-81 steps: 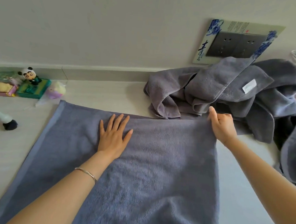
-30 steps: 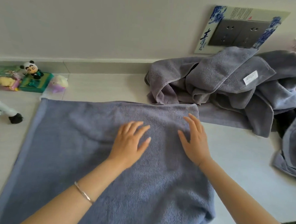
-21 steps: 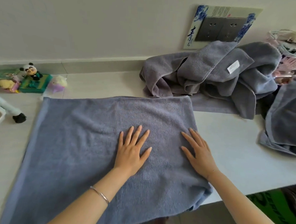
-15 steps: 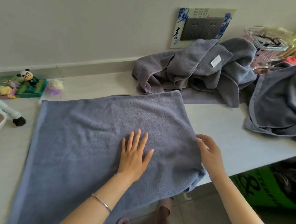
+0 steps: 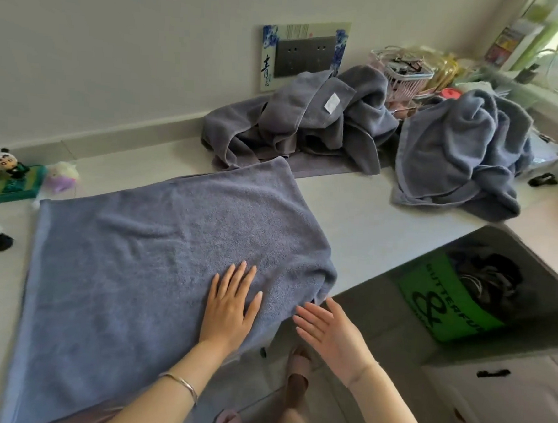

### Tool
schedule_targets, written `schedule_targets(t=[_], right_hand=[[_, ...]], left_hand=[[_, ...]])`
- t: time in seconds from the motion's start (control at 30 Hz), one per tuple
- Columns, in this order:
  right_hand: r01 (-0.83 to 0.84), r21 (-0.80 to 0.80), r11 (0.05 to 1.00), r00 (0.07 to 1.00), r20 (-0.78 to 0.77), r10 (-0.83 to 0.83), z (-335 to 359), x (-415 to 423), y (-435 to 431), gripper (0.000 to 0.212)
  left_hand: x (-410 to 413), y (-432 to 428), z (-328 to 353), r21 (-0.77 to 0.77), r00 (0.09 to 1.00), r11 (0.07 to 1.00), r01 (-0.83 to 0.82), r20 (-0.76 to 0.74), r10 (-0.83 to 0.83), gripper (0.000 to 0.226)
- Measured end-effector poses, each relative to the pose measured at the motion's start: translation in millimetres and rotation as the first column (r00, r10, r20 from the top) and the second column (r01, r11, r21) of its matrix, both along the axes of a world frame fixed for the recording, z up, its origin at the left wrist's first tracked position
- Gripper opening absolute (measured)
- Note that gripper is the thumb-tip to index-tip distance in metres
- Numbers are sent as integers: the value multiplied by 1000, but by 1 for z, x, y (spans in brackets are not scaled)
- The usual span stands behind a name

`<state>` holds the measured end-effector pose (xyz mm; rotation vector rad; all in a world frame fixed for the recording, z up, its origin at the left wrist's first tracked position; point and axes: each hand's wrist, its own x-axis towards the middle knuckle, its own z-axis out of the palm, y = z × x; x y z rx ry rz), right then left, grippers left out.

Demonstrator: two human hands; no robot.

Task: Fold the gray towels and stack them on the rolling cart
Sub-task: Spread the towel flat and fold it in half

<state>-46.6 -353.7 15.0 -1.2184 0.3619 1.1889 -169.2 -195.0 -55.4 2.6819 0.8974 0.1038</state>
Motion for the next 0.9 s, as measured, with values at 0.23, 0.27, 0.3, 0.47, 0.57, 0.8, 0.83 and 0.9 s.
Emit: schedule_targets(t=[0.23, 0.27, 0.3, 0.47, 0.57, 0.8, 0.83, 0.9], right_hand=[[72, -54, 996, 997, 39, -70, 1, -5, 17, 50], [64, -57, 996, 997, 37, -62, 3, -5, 17, 51], [55, -48, 997, 998, 20, -54, 4, -6, 18, 53], [127, 45, 991, 986, -119, -121, 11, -4, 24, 63], [72, -59, 996, 997, -4, -72, 5, -7, 24, 48], [13, 23, 1000, 1000, 4, -14, -3, -3, 16, 38], [10, 54, 998, 1000, -8, -10, -1, -1, 19, 38], [22, 147, 989, 999, -47, -15, 5, -1, 26, 38]], left_hand=[[-2, -1, -2, 12, 999, 1000, 12, 38, -13, 66], [-2, -1, -2, 15, 999, 1000, 11, 38, -12, 66], [-2, -2, -2, 17, 999, 1000, 6, 39, -7, 65], [-2, -2, -2, 24, 1000, 1000, -5, 28, 5, 64], [-2, -2, -3, 23, 999, 1000, -4, 35, 3, 64], [-2, -2, -4, 35, 1000, 999, -11, 20, 10, 65], [-2, -2, -4, 40, 1000, 999, -13, 14, 12, 65], [-1, -3, -3, 39, 1000, 999, -16, 5, 16, 65]])
